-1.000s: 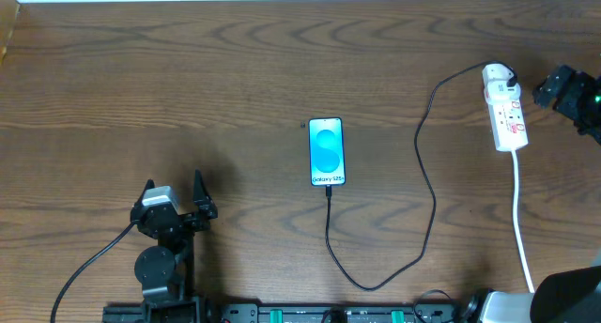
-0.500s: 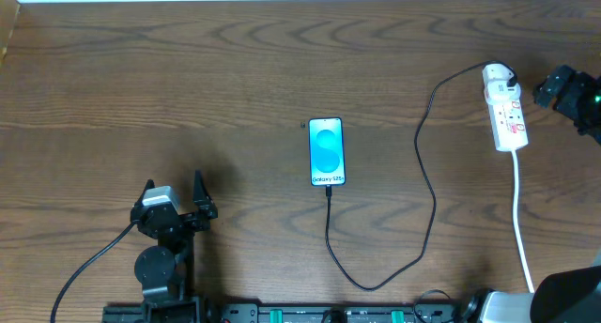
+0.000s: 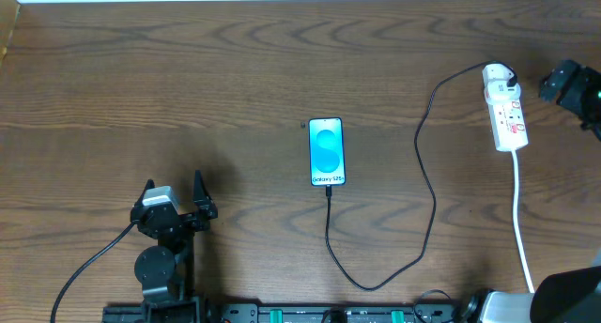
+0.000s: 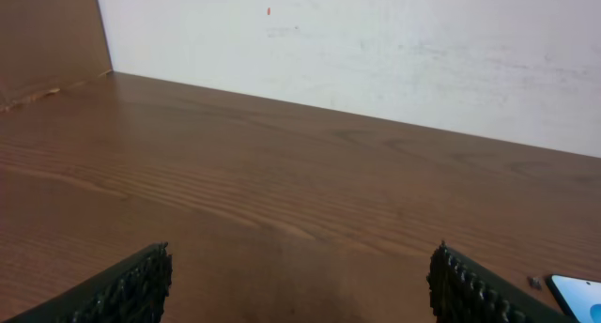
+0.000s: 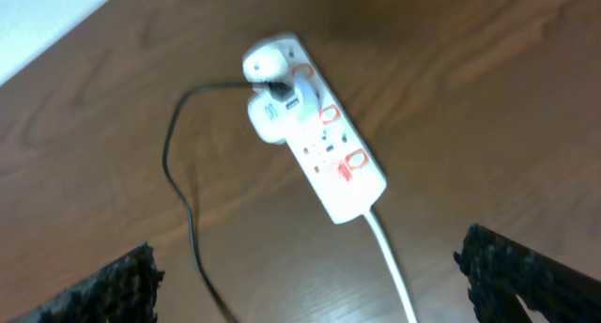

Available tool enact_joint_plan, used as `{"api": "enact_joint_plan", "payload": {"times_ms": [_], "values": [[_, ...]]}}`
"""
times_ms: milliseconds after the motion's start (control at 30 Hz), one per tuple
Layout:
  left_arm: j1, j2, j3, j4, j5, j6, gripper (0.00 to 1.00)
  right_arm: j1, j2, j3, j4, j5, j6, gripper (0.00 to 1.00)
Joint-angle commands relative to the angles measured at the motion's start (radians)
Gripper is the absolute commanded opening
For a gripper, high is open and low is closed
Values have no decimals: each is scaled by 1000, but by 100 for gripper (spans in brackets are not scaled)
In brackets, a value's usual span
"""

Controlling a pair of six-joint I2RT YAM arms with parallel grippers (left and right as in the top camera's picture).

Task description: Plug charger to phone and switch on socket

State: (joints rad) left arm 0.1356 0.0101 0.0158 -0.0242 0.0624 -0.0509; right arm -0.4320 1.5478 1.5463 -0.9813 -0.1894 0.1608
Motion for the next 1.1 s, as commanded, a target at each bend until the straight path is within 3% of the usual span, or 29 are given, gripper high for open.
{"api": "enact_joint_plan", "payload": {"times_ms": [0,333,667,833,1067], "values": [[3,-5,-12,-42,24,10,87,46,-61,-63,82,11,-1,99],[3,-5,-12,-42,24,10,87,173,-342,-609,766,11,-1,99],[3,-5,-12,-42,24,10,87,237,-607,-1112,1280,15,-1,99],[3,-5,-12,-42,24,10,87,257,-751,-1326,1456,23,-1,99],[3,-5,-12,-42,24,10,87,280,-930,-1503,1512,76,-2,99]]}}
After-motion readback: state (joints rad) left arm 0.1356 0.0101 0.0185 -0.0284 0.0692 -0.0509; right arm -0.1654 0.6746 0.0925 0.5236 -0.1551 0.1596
